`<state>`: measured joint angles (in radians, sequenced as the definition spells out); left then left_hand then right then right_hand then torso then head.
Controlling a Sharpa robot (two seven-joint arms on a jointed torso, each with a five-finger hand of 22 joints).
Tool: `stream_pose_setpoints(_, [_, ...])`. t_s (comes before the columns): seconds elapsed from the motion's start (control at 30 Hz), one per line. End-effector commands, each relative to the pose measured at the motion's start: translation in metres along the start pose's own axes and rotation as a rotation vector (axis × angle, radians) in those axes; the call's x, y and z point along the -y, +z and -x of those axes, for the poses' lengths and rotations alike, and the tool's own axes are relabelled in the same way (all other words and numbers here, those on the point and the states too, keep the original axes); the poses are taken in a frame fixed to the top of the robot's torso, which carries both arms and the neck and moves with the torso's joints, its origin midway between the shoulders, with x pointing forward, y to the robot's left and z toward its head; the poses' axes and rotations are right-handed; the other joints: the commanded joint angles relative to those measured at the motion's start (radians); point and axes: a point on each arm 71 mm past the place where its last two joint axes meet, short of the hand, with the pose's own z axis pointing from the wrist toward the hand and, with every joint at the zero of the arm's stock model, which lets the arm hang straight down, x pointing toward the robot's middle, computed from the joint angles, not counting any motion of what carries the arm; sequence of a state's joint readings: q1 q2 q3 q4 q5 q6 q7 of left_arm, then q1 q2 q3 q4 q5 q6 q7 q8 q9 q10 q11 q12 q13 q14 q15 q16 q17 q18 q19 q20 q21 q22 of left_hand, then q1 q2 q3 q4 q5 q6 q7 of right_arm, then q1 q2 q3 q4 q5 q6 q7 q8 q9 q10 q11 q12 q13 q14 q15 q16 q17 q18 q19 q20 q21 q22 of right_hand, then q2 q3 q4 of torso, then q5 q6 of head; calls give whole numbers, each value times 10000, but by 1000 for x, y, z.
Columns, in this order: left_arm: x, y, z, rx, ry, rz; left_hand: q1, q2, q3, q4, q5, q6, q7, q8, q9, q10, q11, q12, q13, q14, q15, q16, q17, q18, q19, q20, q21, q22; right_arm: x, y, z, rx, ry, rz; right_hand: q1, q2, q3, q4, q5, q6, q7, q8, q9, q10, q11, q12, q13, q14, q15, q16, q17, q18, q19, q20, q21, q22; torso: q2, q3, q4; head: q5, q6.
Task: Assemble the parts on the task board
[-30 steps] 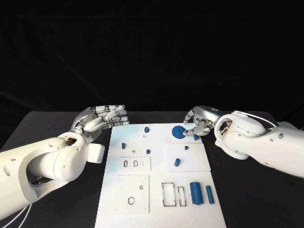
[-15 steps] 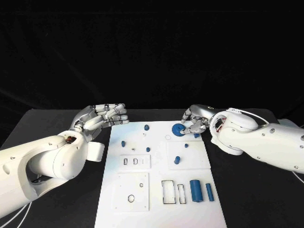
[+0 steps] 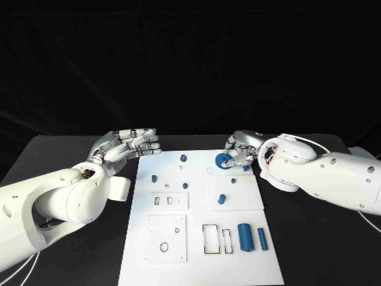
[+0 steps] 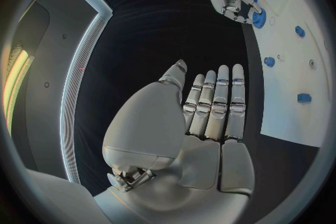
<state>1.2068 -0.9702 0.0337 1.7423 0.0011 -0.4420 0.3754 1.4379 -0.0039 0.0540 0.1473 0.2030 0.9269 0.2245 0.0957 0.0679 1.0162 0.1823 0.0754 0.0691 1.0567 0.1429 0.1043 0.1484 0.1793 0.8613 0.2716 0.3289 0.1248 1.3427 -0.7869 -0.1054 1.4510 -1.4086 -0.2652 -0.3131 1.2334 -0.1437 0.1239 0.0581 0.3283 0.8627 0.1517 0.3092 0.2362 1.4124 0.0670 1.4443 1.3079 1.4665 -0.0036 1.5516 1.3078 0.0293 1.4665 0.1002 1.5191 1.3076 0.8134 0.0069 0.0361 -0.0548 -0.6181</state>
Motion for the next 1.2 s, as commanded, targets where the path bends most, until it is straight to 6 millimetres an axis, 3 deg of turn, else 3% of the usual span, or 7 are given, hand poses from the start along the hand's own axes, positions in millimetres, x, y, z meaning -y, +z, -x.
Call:
stream_pose_setpoints(0.03, [1, 1, -3, -207, -81, -51, 23, 88, -6, -53, 15, -27, 52, -39, 2, -87, -6, -38, -5, -78, -17, -50, 9, 28, -70, 19, -68, -9, -1, 1, -2, -177, -75, 4, 12, -7, -4, 88, -66, -74, 13, 33, 17, 25, 58, 43, 911, 949, 52, 48, 2220, -90, 469, 97, 15, 1865, 11, 5, -9, -20, -23])
stream_pose_setpoints(0.4, [1, 0, -3, -228, -90, -54, 14, 100, -1, -50, 14, -36, 60, -52, 1, -100, 1, -48, -6, -83, -11, -69, 13, 29, -81, 25, -72, -14, 1, 2, -4, -420, -254, -38, 165, 59, 7, 188, 121, -49, -15, 255, 97, 112, 36, 119, 1016, 961, 42, 68, 2276, -103, 507, 98, 48, 1924, 10, 3, -12, -34, -60])
stream_pose_setpoints(0.63, [1, 0, -2, -228, -90, -49, 14, 100, -1, -50, 14, -36, 60, -53, 1, -101, 1, -48, -6, -83, -11, -69, 13, 29, -82, 25, -72, -14, -1, 2, -6, -505, -912, 112, 623, 206, 293, 76, 731, 123, -82, 515, 167, 220, -36, 195, 1134, 971, -18, 84, 2321, -125, 572, 53, 103, 2018, 10, 11, -3, -52, -86])
stream_pose_setpoints(0.77, [1, 0, -2, -234, -92, -38, 17, 105, 4, -53, 15, -40, 62, -58, 1, -107, 4, -52, -7, -86, -9, -76, 15, 30, -86, 27, -74, -16, -2, 1, -7, -492, -1326, 226, 905, 283, 610, -55, 859, 216, -120, 578, 164, 256, -77, 213, 1174, 973, -55, 87, 2331, -133, 596, 21, 123, 2053, 14, 11, 3, -39, -76])
stream_pose_setpoints(1.2, [1, 0, -1, -215, -84, -16, 20, 109, 8, -56, 16, -44, 63, -63, 0, -112, 6, -56, -7, -88, -7, -82, 16, 30, -89, 29, -75, -18, -9, 0, -8, -7, -1740, 555, 814, 145, 1138, -45, 913, 446, -179, 651, 121, 370, -130, 282, 1280, 973, -102, 86, 2330, -139, 612, -26, 135, 2085, 1, 7, 6, -51, -18])
